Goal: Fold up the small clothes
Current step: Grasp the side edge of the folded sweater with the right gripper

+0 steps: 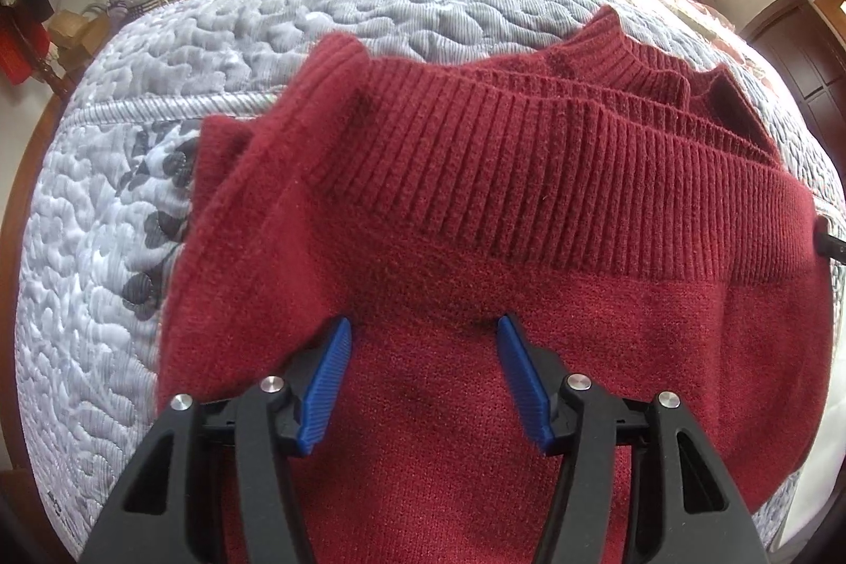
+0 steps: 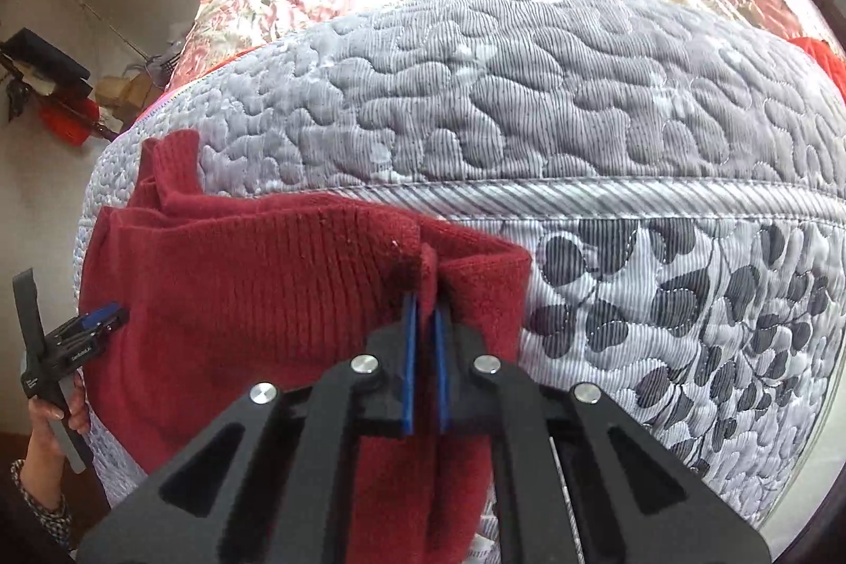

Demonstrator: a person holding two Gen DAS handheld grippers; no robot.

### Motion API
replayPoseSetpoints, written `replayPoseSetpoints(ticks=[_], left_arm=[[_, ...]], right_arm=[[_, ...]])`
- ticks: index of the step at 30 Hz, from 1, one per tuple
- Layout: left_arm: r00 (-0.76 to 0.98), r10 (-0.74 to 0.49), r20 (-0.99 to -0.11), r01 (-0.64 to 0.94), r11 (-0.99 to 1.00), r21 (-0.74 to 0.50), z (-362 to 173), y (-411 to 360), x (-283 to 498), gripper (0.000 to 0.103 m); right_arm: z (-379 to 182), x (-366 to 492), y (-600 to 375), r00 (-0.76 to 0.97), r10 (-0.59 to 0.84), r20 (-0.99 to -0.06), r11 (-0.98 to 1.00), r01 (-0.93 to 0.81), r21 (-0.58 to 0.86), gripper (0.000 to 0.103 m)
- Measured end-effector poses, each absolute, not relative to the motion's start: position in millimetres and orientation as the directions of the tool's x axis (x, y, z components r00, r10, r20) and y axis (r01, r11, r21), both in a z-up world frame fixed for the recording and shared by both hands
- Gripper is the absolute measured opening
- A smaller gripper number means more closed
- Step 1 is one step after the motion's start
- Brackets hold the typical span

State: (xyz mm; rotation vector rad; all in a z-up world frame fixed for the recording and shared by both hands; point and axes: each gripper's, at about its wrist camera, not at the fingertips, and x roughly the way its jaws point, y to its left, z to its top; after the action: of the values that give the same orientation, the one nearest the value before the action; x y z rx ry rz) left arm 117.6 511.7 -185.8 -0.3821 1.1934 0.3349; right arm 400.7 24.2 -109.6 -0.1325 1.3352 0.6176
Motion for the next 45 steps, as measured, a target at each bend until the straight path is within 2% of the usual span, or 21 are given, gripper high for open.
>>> replayPoseSetpoints(ticks=[10,13,16,17,19,21,25,31,34,36,37,38,45], left_arm=[[0.327,0.053,-0.943,-0.458,0.882,-0.110,-189.1,510.2,122.4,0.060],[0.322,0.061,-0.945,-0.456,0.884,-0.099,-184.7,508.3,121.9,0.060],[0.326,0.081,-0.942,-0.444,0.893,-0.077,-168.8,503.1,117.1,0.060],[0.338,0.087,-0.937,-0.439,0.895,-0.075,-162.1,501.1,113.6,0.060],[0.358,0.082,-0.930,-0.436,0.896,-0.089,-152.9,499.6,106.4,0.067],[0.369,0.070,-0.927,-0.439,0.892,-0.108,-148.0,498.9,99.6,0.068],[0.367,0.052,-0.929,-0.440,0.890,-0.124,-150.3,495.5,90.8,0.068],[0.318,0.060,-0.946,-0.446,0.890,-0.093,-169.7,491.9,86.4,0.068],[0.312,0.066,-0.948,-0.445,0.892,-0.085,-175.4,492.4,86.1,0.068],[0.307,0.068,-0.949,-0.444,0.892,-0.080,-176.4,491.2,88.0,0.068],[0.304,0.069,-0.950,-0.444,0.893,-0.078,-176.0,491.1,88.7,0.068],[0.303,0.068,-0.951,-0.445,0.892,-0.078,-175.2,491.5,88.7,0.068],[0.336,0.041,-0.941,-0.446,0.887,-0.120,-163.9,499.0,80.0,0.068]], right_arm=[[-116.8,401.2,24.5,0.101,0.334,-0.937,0.849,-0.465,0.253,0.006],[-109.8,394.1,29.8,0.088,0.357,-0.930,0.841,-0.464,0.279,0.018],[-88.6,378.9,19.4,0.112,0.358,-0.927,0.836,-0.480,0.265,0.046],[-81.0,372.0,13.5,0.129,0.356,-0.926,0.838,-0.483,0.255,0.061],[-72.4,359.0,0.1,0.140,0.353,-0.925,0.837,-0.488,0.245,0.065],[-75.8,348.2,-13.5,0.103,0.353,-0.930,0.834,-0.485,0.263,0.070],[-101.7,333.9,-31.4,0.044,0.318,-0.947,0.842,-0.473,0.260,0.070],[-139.0,328.0,-37.9,-0.033,0.355,-0.934,0.846,-0.414,0.336,0.071],[-144.5,326.8,-32.5,-0.038,0.360,-0.932,0.843,-0.415,0.343,0.057],[-143.5,323.8,-22.6,-0.075,0.395,-0.916,0.817,-0.427,0.388,0.030],[-140.9,322.5,-18.9,-0.075,0.389,-0.918,0.814,-0.437,0.381,0.028],[-136.8,320.9,-14.3,-0.070,0.381,-0.922,0.806,-0.463,0.368,0.019],[-91.7,310.3,-11.3,0.042,0.431,-0.901,0.795,-0.490,0.358,0.015]])
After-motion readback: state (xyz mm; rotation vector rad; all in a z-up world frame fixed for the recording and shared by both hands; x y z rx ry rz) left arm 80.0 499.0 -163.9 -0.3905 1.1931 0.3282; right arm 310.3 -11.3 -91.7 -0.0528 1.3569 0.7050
